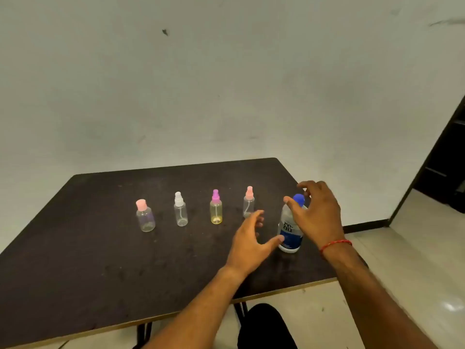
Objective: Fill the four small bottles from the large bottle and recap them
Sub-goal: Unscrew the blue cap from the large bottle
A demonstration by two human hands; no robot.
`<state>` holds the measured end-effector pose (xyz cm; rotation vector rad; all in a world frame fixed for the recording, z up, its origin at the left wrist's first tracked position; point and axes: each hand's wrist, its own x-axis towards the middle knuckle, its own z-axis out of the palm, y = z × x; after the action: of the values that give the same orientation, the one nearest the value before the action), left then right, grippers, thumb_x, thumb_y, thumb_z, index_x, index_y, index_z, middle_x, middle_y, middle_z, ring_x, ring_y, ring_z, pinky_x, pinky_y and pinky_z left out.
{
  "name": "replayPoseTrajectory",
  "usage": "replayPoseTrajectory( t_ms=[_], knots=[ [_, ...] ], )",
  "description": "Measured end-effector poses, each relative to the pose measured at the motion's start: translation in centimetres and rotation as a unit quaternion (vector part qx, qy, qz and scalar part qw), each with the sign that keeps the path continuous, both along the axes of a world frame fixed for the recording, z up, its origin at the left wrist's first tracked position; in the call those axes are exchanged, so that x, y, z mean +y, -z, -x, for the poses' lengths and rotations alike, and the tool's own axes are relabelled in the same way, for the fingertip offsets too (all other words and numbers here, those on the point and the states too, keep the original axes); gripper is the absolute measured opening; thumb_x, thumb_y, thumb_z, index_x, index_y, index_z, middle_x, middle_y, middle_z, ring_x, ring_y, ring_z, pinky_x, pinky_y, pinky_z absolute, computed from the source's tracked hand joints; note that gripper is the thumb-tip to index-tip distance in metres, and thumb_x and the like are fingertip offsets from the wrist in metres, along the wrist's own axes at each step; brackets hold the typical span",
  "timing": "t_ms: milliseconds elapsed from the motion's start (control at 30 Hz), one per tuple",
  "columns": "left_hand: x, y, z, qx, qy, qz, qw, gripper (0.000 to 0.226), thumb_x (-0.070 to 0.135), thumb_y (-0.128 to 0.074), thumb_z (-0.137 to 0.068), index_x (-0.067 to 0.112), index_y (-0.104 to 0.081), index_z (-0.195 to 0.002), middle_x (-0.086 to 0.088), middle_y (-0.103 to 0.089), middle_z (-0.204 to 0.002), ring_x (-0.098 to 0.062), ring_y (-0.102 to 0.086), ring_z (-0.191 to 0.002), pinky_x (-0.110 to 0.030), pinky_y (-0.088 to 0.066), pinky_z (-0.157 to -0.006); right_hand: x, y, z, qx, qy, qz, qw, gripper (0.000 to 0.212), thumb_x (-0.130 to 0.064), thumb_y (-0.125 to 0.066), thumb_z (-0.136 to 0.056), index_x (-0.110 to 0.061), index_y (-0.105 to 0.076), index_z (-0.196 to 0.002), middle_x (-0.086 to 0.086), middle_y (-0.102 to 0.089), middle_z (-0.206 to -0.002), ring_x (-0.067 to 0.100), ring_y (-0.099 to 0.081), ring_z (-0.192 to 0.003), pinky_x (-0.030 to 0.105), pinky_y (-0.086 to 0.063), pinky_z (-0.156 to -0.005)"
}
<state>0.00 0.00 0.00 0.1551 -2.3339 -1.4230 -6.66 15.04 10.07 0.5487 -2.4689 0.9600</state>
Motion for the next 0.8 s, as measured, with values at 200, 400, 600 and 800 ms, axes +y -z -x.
replayPoseTrajectory(
  t_ms=[200,400,600,800],
  knots=[
    [4.4,0.6,3.4,-0.028,0.042,-0.040,0.998,0.081,0.062,-0.082,-0.071,0.039,-0.046,-0.140,0.018,-0.061,-0.132,-0.004,-0.059,-0.123,-0.033,-0.056,-0.101,0.9,0.2,1.0,-0.045,-0.020,-0.028,0.998,0.025,-0.034,-0.073,-0.084,-0.020,-0.062,-0.103,-0.004,-0.059,-0.094,0.012,-0.057,-0.084,0.016,-0.042,-0.074],
    [4.1,1.2,4.5,-0.001,0.043,-0.031,0.999,0.069,0.049,-0.085,-0.077,0.033,-0.053,-0.135,0.016,-0.067,-0.124,-0.001,-0.063,-0.116,-0.028,-0.057,-0.097,1.6,-0.5,2.2,-0.090,-0.088,-0.012,0.992,0.023,-0.011,-0.073,-0.083,-0.022,-0.066,-0.102,-0.006,-0.061,-0.099,0.012,-0.058,-0.090,0.024,-0.050,-0.087],
    [4.3,1.8,4.5,0.001,0.040,-0.037,0.999,0.074,0.048,-0.083,-0.078,0.035,-0.048,-0.142,0.017,-0.061,-0.136,-0.004,-0.058,-0.127,-0.031,-0.053,-0.105,1.9,-0.8,2.6,-0.153,-0.152,0.011,0.976,0.043,-0.009,-0.072,-0.084,-0.028,-0.061,-0.121,-0.006,-0.063,-0.114,0.012,-0.059,-0.103,0.028,-0.050,-0.094],
    [4.1,1.8,4.3,0.004,0.045,-0.036,0.998,0.073,0.050,-0.083,-0.078,0.039,-0.047,-0.141,0.019,-0.062,-0.134,0.002,-0.057,-0.124,-0.025,-0.053,-0.103,1.1,0.2,2.3,-0.094,-0.064,0.069,0.991,0.030,-0.029,-0.078,-0.079,-0.022,-0.058,-0.101,-0.006,-0.059,-0.090,0.011,-0.058,-0.079,0.016,-0.048,-0.072]
  ],
)
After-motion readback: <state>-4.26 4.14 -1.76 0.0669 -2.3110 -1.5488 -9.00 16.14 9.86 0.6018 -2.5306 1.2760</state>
